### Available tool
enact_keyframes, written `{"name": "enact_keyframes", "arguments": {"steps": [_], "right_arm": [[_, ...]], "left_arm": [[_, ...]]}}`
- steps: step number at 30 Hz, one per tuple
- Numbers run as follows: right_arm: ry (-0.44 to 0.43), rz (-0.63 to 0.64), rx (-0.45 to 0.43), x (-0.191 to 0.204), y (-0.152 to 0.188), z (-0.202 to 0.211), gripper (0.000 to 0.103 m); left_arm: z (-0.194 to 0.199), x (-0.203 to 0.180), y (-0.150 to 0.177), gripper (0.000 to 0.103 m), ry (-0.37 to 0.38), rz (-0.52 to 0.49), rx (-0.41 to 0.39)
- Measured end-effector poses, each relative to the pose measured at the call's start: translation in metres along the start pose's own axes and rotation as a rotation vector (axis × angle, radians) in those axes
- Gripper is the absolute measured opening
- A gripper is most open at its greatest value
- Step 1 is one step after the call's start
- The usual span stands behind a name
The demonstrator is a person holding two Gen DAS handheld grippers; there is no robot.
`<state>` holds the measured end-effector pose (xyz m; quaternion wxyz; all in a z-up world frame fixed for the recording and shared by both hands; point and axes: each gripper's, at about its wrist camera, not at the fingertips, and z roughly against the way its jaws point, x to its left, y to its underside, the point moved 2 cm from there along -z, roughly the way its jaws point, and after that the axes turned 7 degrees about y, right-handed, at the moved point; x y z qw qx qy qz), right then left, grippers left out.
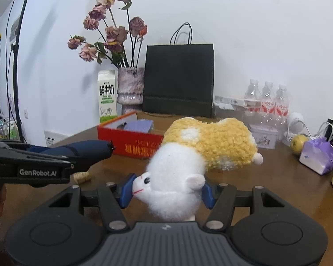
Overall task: Organize objects
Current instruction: 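Carry the glasses case and plush sheep with both tools into the red box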
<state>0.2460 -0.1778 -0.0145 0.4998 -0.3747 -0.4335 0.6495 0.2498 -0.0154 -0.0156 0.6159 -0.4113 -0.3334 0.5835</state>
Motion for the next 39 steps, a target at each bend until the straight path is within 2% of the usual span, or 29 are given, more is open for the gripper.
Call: {"name": "enact_keyframes", "arguments": {"steps": [10,20,39], "right_arm": [[-0.003,-0.002,-0.018,0.003,-0.036,-0.031,0.059],[-0.010,-0.011,-0.033,0.000,-0.057,-0.065,0.059],[-0.025,-0.020,-0.026,-0.017,-0.085,-0.145,0.059]], "left_arm": [[-0.024,0.004,-0.030,0.064,-0.035,0.044,-0.040],[-0.052,0.005,-0.056,0.064,-0.062,0.064,-0.064],[-0.127,0.008,-0.097,0.064,-0.046,0.077,-0.075]]}}
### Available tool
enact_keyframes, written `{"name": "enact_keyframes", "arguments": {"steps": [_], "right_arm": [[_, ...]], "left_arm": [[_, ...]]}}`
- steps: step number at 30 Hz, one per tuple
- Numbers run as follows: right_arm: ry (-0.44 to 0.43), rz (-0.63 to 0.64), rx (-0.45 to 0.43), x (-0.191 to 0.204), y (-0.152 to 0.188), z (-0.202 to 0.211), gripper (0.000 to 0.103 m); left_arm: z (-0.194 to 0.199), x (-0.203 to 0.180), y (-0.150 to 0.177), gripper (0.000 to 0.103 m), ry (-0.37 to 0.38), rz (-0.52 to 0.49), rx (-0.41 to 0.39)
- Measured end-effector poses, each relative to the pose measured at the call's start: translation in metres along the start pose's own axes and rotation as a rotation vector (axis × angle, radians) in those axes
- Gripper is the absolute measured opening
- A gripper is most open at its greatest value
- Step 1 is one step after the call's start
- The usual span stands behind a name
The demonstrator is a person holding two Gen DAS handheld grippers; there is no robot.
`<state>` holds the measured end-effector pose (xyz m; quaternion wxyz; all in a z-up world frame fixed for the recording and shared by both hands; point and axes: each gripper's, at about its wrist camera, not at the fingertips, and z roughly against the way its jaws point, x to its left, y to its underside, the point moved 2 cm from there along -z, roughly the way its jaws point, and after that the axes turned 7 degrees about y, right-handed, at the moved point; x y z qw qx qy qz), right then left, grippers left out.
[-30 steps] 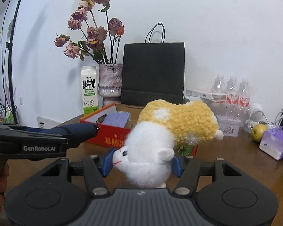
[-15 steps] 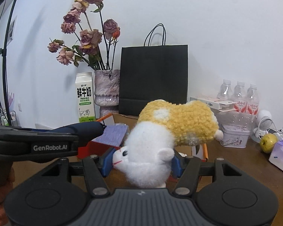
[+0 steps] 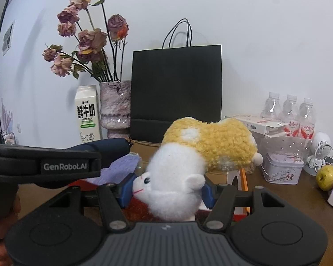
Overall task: Organize objects
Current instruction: 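Carry the glasses case and plush sheep with both tools into the red box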
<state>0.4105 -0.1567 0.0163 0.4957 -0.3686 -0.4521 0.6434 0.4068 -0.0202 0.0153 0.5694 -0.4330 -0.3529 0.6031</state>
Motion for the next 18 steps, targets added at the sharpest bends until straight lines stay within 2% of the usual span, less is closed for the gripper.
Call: {"name": "enact_keyframes", "arguments": {"steps": [18], "right_arm": [[-0.018,0.011,0.017,0.004,-0.016,-0.072,0.059]], "left_arm": [[-0.073,0.006,-0.025,0.064,-0.002,-0.011,0.002]]}}
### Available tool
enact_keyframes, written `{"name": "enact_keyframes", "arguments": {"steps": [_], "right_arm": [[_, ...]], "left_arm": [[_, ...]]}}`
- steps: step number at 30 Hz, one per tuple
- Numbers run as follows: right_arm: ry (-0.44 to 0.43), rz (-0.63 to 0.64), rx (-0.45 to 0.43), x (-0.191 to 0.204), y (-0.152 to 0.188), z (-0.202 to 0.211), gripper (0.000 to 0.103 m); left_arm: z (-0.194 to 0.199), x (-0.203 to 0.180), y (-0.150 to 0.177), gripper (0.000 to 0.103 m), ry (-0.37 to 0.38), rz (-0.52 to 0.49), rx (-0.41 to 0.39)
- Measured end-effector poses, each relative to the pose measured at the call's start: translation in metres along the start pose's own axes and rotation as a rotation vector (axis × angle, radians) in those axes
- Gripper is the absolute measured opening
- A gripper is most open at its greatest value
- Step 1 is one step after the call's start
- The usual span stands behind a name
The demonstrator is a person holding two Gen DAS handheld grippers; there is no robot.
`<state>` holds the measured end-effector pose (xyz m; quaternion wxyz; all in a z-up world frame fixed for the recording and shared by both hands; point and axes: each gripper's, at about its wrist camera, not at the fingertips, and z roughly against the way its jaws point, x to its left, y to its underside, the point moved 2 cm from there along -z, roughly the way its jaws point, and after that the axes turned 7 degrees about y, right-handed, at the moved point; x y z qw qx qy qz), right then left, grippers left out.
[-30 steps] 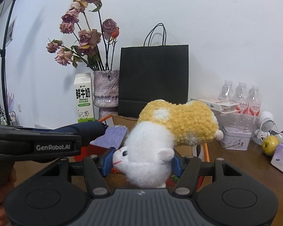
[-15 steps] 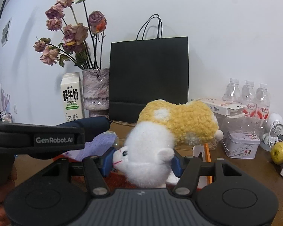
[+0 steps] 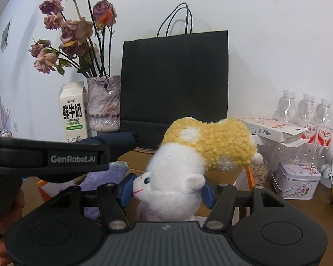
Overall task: Organize objects
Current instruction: 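Carry the glasses case and plush sheep with both tools into the red box, then open the left tool releasing the case while the right tool releases the sheep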
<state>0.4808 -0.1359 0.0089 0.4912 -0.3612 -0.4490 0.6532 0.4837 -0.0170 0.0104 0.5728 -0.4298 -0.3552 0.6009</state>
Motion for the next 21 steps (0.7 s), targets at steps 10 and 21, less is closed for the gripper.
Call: {"name": "enact_keyframes", "arguments": {"steps": [10,21], "right_arm": [[0.004,0.001,0.038,-0.003,-0.001,-0.031,0.060],[0.067,0.028,0.039,-0.003,0.007,-0.037,0.103]], "left_arm": [[-0.031,0.005,-0.005,0.065,-0.010,-0.003,0.022],[-0.027,0.016,-0.008,0.103,-0.081,-0.006,-0.039]]}}
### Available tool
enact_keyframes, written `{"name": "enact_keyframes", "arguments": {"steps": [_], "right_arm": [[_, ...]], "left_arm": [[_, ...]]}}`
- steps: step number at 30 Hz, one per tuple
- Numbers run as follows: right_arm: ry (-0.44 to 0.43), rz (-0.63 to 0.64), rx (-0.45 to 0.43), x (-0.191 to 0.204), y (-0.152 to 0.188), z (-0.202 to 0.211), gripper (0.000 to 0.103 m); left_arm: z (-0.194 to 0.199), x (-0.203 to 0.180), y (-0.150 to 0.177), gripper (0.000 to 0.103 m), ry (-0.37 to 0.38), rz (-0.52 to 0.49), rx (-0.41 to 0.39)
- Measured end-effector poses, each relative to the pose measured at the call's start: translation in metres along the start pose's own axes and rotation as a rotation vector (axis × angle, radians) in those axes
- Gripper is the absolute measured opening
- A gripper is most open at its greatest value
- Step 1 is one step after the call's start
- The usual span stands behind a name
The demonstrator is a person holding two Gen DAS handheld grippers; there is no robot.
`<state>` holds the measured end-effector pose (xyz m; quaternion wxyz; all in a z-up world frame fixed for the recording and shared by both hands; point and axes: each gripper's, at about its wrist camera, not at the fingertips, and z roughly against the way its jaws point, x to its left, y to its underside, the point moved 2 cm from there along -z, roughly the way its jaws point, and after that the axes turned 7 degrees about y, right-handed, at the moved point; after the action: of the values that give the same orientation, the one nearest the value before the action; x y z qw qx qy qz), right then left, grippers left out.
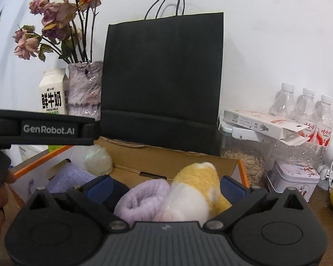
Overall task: Organize objects
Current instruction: 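Open the left tool releasing the case while the right tool releases the sheep, then withdraw both tools from the box toward the beige block and rose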
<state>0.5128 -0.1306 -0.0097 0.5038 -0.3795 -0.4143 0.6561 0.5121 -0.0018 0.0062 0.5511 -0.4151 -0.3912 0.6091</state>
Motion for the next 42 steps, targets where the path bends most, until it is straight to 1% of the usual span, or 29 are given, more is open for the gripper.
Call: {"name": "enact_keyframes", "arguments": {"steps": [11,21,28,35,42], "right_arm": [[0.011,0.009,0.018,0.000,0.001,0.005,0.103],[-0.011,0.044,0.000,0.003,0.009,0.039,0.103],[-0.021,0.070,-0.021,0.007,0.025,0.075,0.103],[-0.014,0.071,0.008,0.006,0.046,0.104,0.103],[0.005,0.049,0.040,0.001,0.070,0.139,0.103]], "left_arm": [[0.010,0.005,0.003,0.103,-0.001,-0.019,0.002],[0.046,0.016,0.011,0.103,0.023,-0.029,-0.010],[0.081,0.022,0.031,0.103,0.031,-0.041,-0.012],[0.118,0.024,0.061,0.103,0.039,-0.079,0.017],[0.147,0.033,0.083,0.103,0.029,-0.082,0.052]]}}
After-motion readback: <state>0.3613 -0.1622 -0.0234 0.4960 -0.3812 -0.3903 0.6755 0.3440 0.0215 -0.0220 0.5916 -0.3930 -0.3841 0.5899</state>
